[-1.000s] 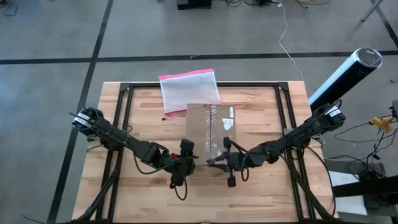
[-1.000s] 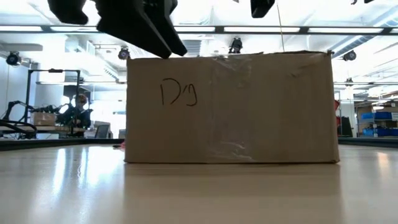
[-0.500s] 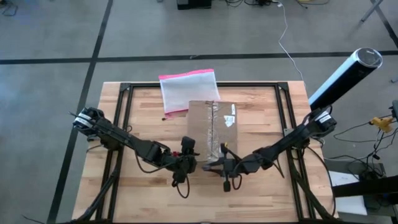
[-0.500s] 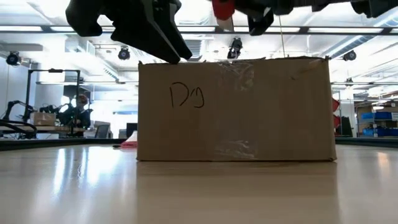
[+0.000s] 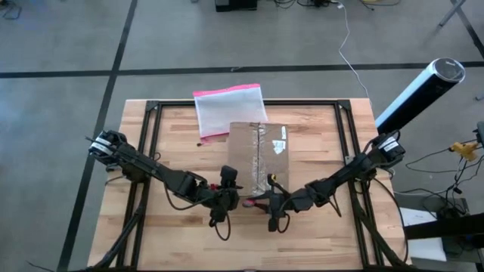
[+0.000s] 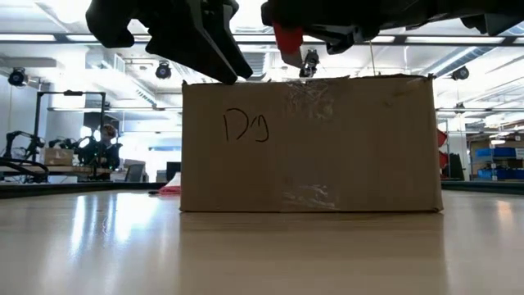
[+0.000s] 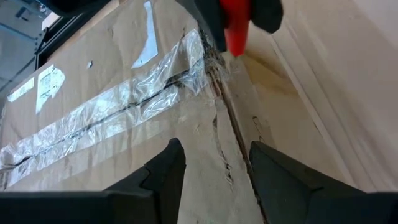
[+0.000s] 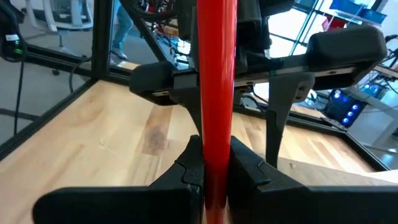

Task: Unpack boxes
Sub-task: Open the cardboard box using the box cutter

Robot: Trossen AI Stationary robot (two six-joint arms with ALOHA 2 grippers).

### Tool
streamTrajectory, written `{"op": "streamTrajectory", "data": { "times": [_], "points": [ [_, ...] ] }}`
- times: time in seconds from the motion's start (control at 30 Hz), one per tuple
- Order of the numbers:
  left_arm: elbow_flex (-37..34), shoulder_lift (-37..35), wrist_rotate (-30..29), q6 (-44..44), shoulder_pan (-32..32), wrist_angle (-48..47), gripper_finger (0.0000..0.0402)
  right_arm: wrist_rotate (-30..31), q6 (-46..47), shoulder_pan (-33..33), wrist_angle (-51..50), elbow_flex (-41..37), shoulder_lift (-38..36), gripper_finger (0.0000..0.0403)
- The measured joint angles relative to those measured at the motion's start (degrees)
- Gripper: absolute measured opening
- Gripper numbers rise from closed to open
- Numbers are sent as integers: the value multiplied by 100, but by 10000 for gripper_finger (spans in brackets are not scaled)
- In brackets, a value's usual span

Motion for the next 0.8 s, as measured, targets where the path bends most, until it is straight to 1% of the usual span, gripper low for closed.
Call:
{"op": "streamTrajectory", "data": {
  "times": [0.17,0.33,0.53,0.7,0.8],
  "points": [
    [-2,0,6,-28,0,-4,173,1,-72,-27,-41,0,0,18],
    [-2,0,11,-84,0,-14,164,-13,-107,-57,-61,0,-2,18],
    [-2,0,28,-135,0,-31,158,-1,-58,-93,-324,0,-2,18],
    [-2,0,20,-135,0,-70,162,116,-63,-88,-476,7,-12,18],
    [-31,18,55,-138,1,-278,167,154,-159,-91,-511,7,-28,17]
  ]
}}
